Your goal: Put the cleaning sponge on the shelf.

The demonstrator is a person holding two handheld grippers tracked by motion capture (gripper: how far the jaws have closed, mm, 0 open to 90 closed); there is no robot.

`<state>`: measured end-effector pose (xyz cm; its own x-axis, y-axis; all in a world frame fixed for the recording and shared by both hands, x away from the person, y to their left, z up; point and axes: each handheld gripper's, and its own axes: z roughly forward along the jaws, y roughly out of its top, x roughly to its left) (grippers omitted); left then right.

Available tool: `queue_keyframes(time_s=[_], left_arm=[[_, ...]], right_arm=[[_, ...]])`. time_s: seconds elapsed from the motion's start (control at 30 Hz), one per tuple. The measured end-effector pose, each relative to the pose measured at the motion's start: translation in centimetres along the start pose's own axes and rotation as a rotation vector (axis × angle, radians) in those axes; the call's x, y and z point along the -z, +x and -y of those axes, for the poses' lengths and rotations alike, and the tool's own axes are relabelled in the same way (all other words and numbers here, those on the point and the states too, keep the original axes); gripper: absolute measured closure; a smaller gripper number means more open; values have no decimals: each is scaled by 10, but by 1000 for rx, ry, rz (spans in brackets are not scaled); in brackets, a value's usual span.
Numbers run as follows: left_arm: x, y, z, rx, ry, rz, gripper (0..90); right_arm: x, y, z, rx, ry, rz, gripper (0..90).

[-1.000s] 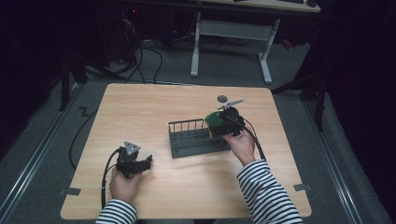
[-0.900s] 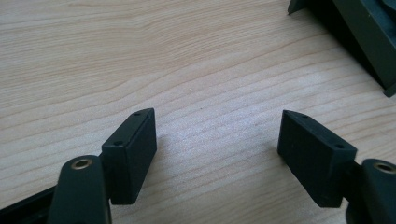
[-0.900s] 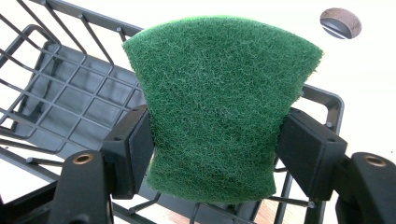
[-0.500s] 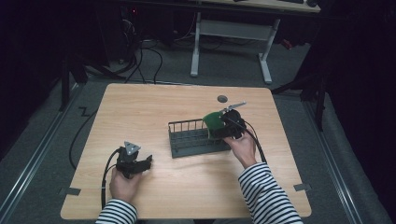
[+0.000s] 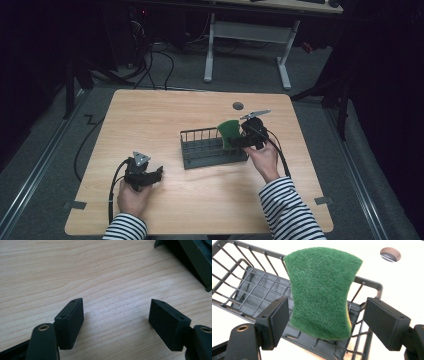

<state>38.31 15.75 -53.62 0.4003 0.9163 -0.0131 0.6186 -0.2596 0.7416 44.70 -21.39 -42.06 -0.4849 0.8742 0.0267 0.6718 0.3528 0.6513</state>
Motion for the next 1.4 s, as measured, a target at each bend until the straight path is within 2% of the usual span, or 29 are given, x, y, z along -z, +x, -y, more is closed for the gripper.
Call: queue_keyframes(time_s=[0.3, 0.57, 0.67, 0.87, 1.07, 1.27, 1.4], left_arm=[[0, 0, 0, -1, 0, 0, 288], [0, 0, 0, 0, 0, 0, 288], [0, 0, 0, 0, 0, 0, 288], [0, 0, 0, 0, 0, 0, 288], [0, 0, 0, 1, -1, 0, 290], [0, 0, 0, 1, 0, 1, 291], [0, 0, 0, 2, 0, 1, 291]], right_arm=[[22, -11, 4, -37, -35, 4, 235], [40, -16, 9, -39, -59, 13, 259], [45, -22, 15, -55, -67, 4, 274], [58, -32, 27, -68, -66, 29, 279], [72, -36, 33, -65, -95, 48, 302], [77, -41, 46, -92, -90, 67, 310], [84, -43, 52, -98, -114, 71, 320]])
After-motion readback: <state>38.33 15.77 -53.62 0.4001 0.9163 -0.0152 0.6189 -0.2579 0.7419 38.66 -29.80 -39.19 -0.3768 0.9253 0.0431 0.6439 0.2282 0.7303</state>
